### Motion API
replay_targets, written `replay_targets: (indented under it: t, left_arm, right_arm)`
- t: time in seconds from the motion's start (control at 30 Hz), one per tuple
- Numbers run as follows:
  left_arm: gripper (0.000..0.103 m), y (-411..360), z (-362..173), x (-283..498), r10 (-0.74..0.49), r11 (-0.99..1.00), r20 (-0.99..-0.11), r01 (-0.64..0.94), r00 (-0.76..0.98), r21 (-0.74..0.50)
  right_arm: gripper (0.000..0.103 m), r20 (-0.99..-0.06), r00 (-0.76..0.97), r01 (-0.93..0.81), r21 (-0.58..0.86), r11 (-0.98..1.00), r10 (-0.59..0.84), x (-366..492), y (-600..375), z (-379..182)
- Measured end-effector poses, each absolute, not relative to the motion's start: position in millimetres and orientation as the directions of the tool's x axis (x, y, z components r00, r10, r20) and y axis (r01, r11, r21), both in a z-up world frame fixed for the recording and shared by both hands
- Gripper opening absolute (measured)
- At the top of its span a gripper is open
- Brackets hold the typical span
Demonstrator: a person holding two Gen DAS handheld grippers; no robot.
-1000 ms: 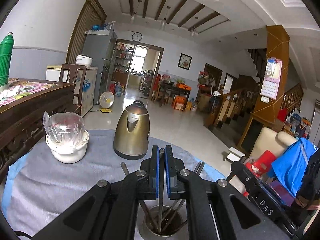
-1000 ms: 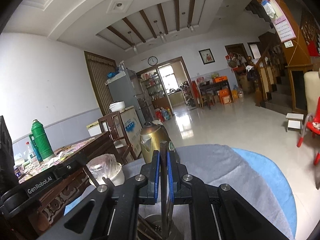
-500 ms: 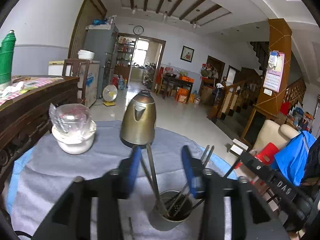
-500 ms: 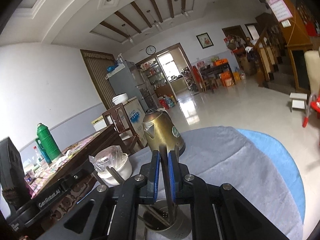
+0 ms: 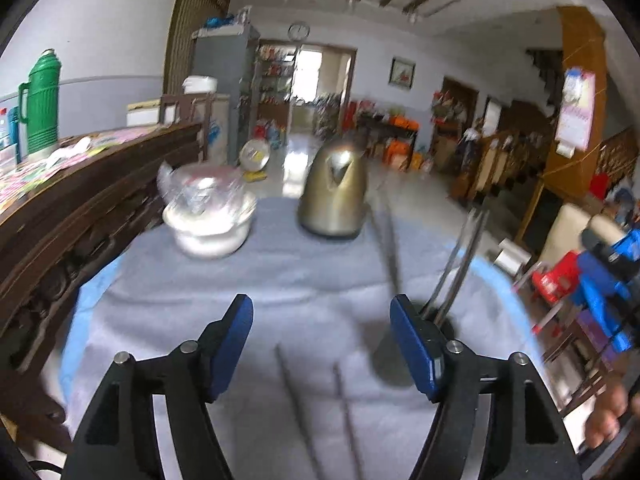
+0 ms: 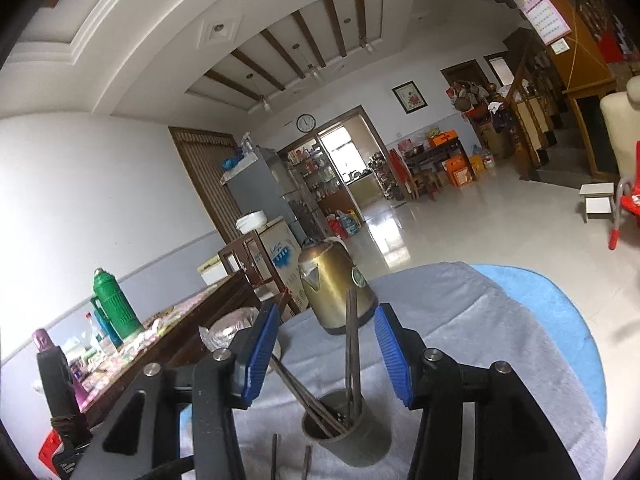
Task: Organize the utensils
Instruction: 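Lower both open tools toward the last two dark chopsticks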
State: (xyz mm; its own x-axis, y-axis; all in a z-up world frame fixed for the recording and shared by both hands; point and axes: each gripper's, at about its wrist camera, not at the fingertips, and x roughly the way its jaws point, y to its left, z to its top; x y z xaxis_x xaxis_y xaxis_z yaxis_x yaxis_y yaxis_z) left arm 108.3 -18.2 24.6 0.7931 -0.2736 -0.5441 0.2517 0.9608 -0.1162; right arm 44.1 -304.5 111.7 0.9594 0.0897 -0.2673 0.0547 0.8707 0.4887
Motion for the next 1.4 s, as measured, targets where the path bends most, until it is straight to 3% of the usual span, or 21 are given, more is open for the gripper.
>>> replay_targets:
  t: [0.27,0.4,0.63,1.4]
  left_arm:
    - [0.072,7,-15,91,-0.166,0.981,-0.662,0.192,0.731,-0.033]
    - [0.072,17,-31,84,-0.141,0.984,-0.695,0.18,0.705,-0.016]
    - [0.073,18,-51,74,-0.124,0.983,-0.738,0.186,0.664,0.003]
    - [0.073,10,-72,75,-0.054,0.981,-0.775,0.177,0.63,0.076]
  right_arm:
    - [0.048,-0.377,0.918,0.047,0.411,0.911,0.122,31,-274,83]
    - [0.04,-0.444,0.88,0.034,0.407,0.913,0.165,30,-259,60]
    - [0.04,-0.536,0.809,0.018,0.431,0.902,0.24,27,-233,23]
    - [0.041,-0.626,0.716,0.014,0.454,0.891,0.307,38,-211,-9]
